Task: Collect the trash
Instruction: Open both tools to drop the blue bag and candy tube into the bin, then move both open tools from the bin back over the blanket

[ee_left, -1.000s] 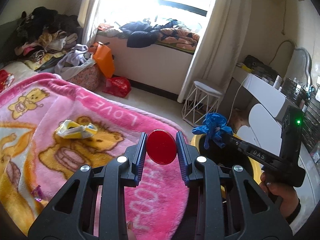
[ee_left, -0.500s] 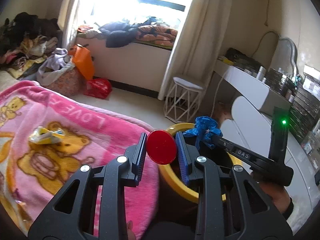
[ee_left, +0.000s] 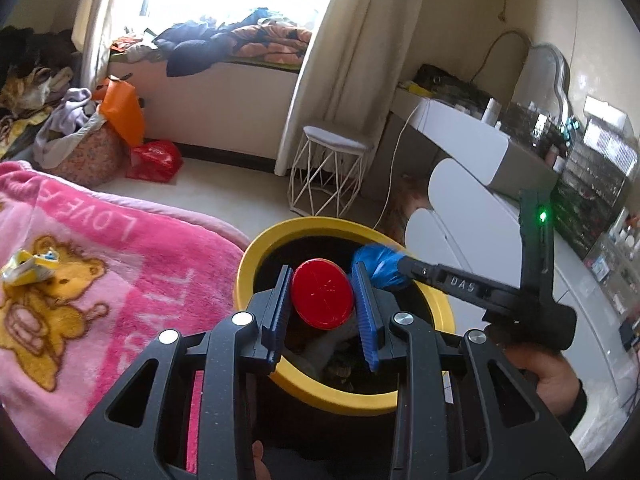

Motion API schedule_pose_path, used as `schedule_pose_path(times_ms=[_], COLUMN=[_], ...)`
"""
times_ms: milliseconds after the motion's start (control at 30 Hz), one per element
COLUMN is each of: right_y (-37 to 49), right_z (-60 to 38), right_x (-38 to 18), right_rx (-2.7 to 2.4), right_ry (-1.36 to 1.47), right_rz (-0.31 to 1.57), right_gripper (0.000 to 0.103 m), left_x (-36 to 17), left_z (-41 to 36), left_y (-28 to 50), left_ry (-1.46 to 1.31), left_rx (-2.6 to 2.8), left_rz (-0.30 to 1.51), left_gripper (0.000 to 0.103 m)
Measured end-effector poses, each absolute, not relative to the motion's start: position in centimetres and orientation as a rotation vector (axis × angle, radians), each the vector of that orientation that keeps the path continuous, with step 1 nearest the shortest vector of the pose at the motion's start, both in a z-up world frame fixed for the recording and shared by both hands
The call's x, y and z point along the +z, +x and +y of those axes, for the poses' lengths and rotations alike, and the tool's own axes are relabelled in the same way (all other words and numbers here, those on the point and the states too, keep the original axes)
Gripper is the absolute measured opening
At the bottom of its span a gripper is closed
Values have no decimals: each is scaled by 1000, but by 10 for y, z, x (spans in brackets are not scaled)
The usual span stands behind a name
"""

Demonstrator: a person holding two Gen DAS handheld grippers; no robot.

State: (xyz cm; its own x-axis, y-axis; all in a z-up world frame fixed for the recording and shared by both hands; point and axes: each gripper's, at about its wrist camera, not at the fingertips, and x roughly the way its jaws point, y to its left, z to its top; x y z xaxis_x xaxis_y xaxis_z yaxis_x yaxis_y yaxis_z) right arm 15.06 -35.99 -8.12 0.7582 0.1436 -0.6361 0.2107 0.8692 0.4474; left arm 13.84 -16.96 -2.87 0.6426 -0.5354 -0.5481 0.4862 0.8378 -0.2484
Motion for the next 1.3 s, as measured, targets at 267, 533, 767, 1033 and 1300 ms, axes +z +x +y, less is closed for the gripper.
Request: schedule_pose_path(times_ms=[267,533,767,1033,1300], right_y=[148,154,162,176,201], right_z=[-352,-309,-262,-201,-131], right_x=[-77,-60,-46,-35,-30], right_rx=[-20,96,206,316,425], right_ry=[507,423,352,260,174], right_rz=[678,630,599,598,616], right_gripper=[42,46,53,57,59], left_x=[-37,-35,-26,-20,-27], left_z=[-149,-107,-67,-21,35], left_y=[140,133,123,110,102], left_ry=[-91,-80,-84,-82,-111], left_rx=[-506,-379,-272,-162,-31], left_rz=[654,620,570,529,530], left_gripper=[69,78,85,87,87])
